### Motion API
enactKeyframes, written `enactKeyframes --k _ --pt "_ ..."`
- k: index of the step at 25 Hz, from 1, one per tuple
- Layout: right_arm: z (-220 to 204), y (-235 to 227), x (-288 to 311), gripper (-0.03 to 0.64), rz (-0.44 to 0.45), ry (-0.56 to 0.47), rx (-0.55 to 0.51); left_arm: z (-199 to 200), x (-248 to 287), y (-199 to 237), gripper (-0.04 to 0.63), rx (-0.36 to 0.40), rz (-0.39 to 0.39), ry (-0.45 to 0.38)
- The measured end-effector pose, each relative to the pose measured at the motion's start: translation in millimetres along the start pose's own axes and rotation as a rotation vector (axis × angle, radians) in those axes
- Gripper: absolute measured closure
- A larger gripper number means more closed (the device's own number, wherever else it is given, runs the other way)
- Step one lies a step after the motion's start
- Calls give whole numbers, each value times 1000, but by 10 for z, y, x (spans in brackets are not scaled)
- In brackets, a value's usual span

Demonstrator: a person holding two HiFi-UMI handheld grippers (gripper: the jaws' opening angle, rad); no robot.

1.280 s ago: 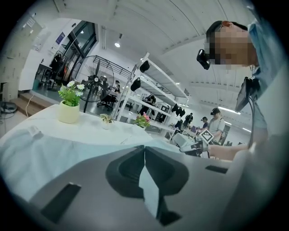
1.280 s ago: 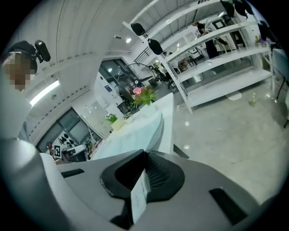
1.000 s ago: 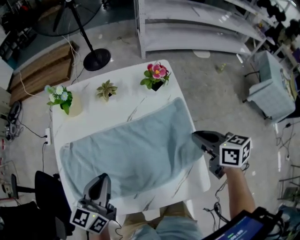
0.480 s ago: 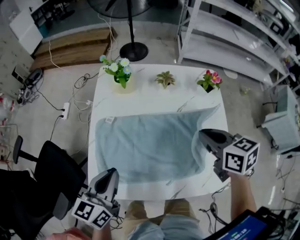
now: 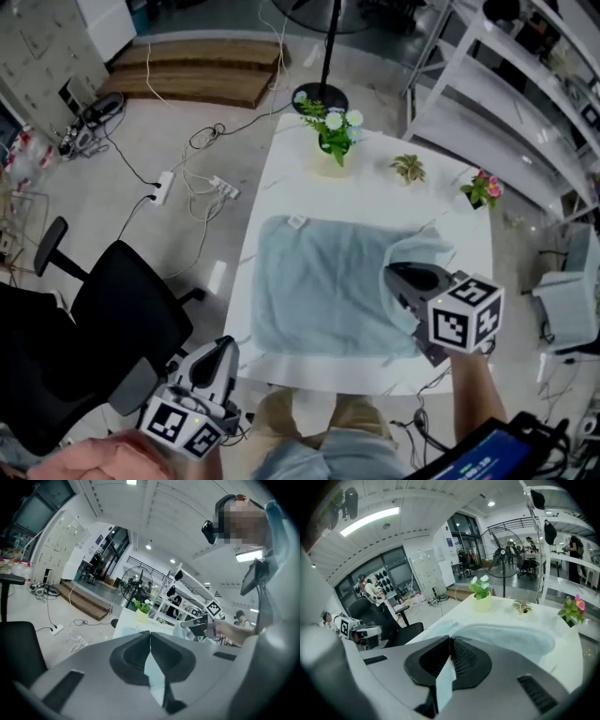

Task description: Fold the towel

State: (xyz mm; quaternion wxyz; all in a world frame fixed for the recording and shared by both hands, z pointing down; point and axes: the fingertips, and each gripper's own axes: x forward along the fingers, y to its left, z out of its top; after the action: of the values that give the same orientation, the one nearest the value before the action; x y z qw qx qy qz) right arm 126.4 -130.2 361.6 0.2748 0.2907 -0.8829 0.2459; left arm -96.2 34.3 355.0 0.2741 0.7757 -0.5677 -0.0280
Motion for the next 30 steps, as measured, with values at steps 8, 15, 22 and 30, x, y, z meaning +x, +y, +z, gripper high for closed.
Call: enactKeyframes --k 8,15,22,30 --pt "74 593 728 594 75 74 -52 5 -497 571 588 -57 85 -37" --pt "179 1000 1155 594 110 111 -89 74 -720 877 586 -89 113 -67" --pt "76 1198 1599 591 98 178 -128 30 -884 1058 587 -128 123 -73" --pt "-428 1183 2117 591 23 294 -188 -97 -913 1170 587 -153 102 -68"
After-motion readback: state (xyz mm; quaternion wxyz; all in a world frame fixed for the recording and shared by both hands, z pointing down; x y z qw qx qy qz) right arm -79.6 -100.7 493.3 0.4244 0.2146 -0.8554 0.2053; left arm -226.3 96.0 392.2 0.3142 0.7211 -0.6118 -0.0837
